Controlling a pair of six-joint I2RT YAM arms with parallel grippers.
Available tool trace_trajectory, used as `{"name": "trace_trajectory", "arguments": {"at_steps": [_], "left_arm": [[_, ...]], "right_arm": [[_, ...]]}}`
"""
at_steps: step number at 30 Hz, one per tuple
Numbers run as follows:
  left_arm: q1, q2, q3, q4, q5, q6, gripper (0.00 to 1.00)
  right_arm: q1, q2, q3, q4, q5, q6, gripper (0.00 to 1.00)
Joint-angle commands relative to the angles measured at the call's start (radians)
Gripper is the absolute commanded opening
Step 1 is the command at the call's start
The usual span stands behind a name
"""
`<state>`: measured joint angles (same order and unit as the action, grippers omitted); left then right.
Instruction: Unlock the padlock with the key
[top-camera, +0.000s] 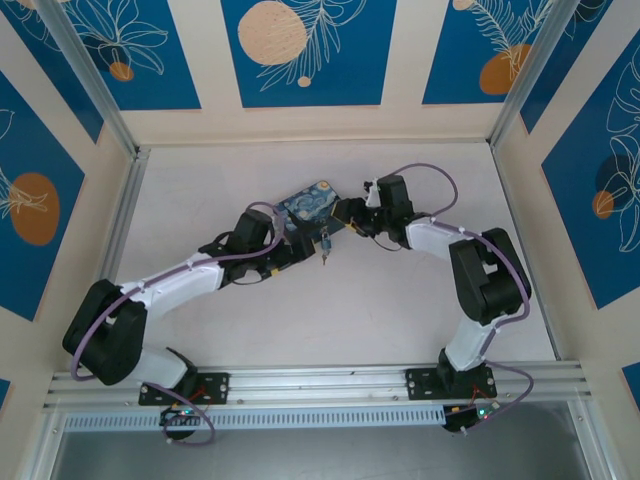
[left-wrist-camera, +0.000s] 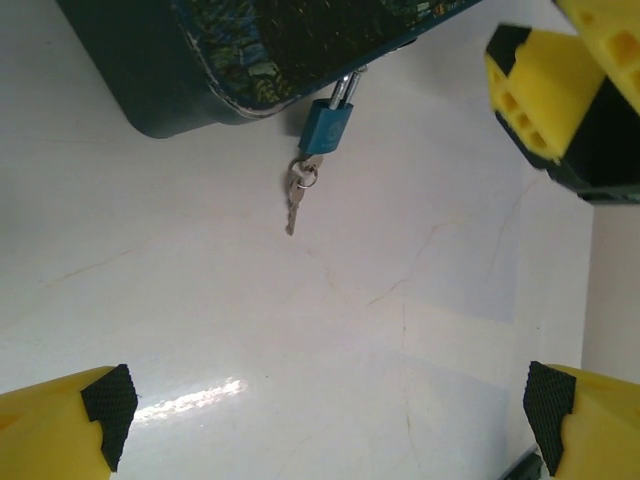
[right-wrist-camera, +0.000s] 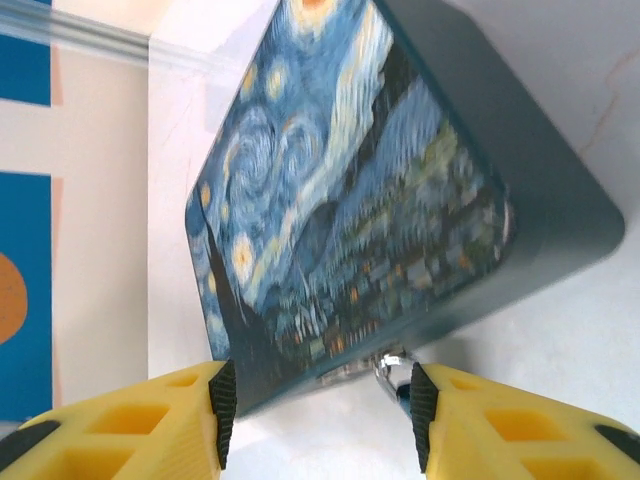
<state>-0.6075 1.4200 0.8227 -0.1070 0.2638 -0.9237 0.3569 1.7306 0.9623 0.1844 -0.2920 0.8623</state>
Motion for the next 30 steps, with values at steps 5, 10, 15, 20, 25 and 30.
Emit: {"name": "trace_trajectory", "arguments": {"at_steps": [5, 10, 15, 20, 25, 30], "left_arm": [[0.043, 0.036, 0.105, -0.075, -0.034, 0.073, 1.0], [0.078, 0.108, 0.204, -0.116, -0.031, 0.118, 1.0], [0.113, 0.18, 0.298, -0.158, -0.021, 0.159, 1.0], [0.143, 0.228, 0.341, -0.158, 0.001, 0.164, 1.0], [0.167, 0.267, 0.357, -0.139, 0.028, 0.146, 1.0], [0.179, 0.287, 0.371, -0.137, 0.031, 0.144, 1.0]], "right_arm": [[0.019, -0.061, -0.128, -0.01, 0.018, -0.089, 0.5], [0.021, -0.018, -0.129, -0.016, 0.006, -0.117, 0.48], [0.022, 0.028, -0.106, -0.016, -0.048, -0.185, 0.48], [0.034, 0.069, -0.075, -0.026, -0.046, -0.229, 0.48], [0.059, 0.118, -0.036, -0.041, -0.038, -0.27, 0.47], [0.083, 0.149, -0.009, -0.068, -0.012, -0.307, 0.46]]}}
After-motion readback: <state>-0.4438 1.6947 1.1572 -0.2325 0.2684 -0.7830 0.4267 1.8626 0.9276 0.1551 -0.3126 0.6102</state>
